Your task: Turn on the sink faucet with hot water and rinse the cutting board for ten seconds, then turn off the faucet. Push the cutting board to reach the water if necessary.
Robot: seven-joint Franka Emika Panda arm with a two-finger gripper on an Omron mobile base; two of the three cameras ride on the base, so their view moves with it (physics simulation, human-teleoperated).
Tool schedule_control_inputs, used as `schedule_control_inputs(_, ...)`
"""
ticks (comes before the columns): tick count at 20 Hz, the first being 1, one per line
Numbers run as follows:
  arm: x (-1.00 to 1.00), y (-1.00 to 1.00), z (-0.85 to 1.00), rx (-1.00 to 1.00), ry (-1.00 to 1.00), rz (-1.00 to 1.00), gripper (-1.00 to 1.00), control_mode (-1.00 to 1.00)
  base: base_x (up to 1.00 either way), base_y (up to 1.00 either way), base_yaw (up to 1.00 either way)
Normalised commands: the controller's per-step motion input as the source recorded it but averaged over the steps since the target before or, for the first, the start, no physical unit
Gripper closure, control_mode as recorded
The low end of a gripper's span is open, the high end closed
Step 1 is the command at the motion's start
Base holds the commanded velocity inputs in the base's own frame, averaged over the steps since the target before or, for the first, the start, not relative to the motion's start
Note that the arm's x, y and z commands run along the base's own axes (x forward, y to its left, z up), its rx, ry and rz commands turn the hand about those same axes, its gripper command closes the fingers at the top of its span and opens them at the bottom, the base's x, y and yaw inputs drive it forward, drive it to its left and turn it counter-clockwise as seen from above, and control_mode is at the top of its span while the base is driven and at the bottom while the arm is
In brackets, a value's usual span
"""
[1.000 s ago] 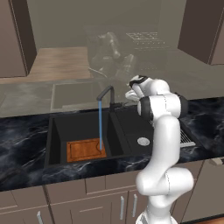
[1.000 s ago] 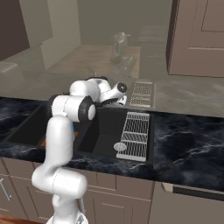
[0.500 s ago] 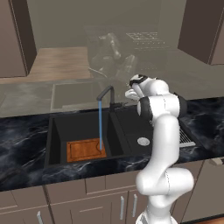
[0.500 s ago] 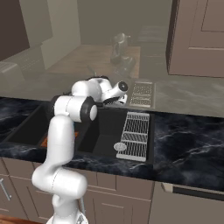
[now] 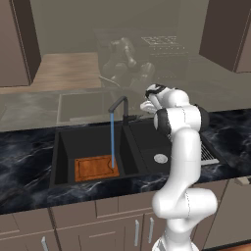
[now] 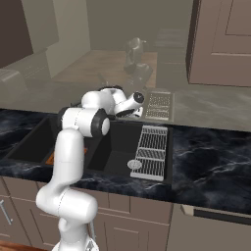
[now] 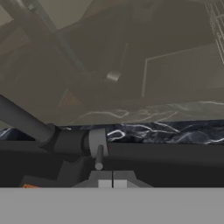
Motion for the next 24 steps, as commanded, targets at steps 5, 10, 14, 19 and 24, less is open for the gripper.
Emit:
schedule_control_inputs(5, 0.0, 0.0, -0.1, 0.0, 0.0, 0.01, 1.0, -1.0, 0.0, 0.0, 0.0)
schedule_control_inputs(10, 0.08, 0.0, -0.07, 0.0, 0.0, 0.0, 1.0, -1.0, 0.0, 0.0, 0.0)
schedule_control_inputs(14, 0.1, 0.0, -0.04, 0.0, 0.0, 0.0, 1.0, -1.0, 0.0, 0.0, 0.0)
schedule_control_inputs(19, 0.03, 0.0, 0.0, 0.0, 0.0, 0.0, 1.0, -1.0, 0.0, 0.0, 0.0)
schedule_control_inputs(24, 0.0, 0.0, -0.09, 0.0, 0.0, 0.0, 1.0, -1.0, 0.0, 0.0, 0.0)
